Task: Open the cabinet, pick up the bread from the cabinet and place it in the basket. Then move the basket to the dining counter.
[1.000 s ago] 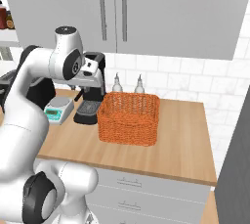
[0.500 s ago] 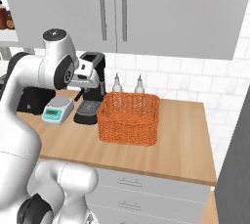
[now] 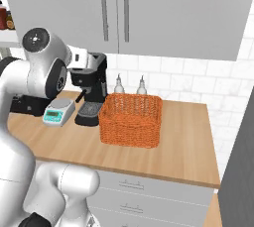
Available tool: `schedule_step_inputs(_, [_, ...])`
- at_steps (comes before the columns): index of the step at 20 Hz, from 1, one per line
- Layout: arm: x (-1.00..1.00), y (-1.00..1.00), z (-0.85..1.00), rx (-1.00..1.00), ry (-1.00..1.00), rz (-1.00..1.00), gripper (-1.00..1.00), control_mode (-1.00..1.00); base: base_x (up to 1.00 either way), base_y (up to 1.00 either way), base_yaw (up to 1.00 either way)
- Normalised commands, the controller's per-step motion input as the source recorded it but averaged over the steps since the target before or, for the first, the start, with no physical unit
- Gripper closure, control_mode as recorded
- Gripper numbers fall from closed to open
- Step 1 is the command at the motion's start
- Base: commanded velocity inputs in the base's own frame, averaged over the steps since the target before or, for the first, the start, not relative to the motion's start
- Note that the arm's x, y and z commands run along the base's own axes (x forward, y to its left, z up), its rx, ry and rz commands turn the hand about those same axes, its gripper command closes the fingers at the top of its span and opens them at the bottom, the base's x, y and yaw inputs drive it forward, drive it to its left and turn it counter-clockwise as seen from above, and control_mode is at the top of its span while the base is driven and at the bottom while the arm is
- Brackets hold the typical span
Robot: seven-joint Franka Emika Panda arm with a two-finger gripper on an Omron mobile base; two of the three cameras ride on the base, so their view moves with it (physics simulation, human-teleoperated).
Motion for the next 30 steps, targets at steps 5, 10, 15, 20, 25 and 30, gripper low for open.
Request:
schedule_step_inputs(5, [0.0,-0.16,0.97,0.0,-0.31,0.0,-1.0,-1.0,0.0,0.0,0.0])
schedule_step_inputs(10, [0.0,-0.43,0.67,0.0,-0.04,-0.09,-1.0,-1.0,0.0,0.0,0.0])
schedule_step_inputs(15, [0.22,-0.46,0.43,0.01,0.13,-0.12,-1.0,-1.0,0.0,0.0,0.0])
schedule_step_inputs(20, [0.2,-0.24,0.31,0.07,-0.01,-0.02,-1.0,-1.0,0.0,0.0,0.0])
schedule_step_inputs(25, [0.0,-0.06,0.26,0.14,-0.02,0.0,-1.0,-1.0,0.0,0.0,0.0])
schedule_step_inputs(30, [0.03,0.0,0.0,0.14,-0.01,0.0,-1.0,-1.0,0.0,0.0,0.0])
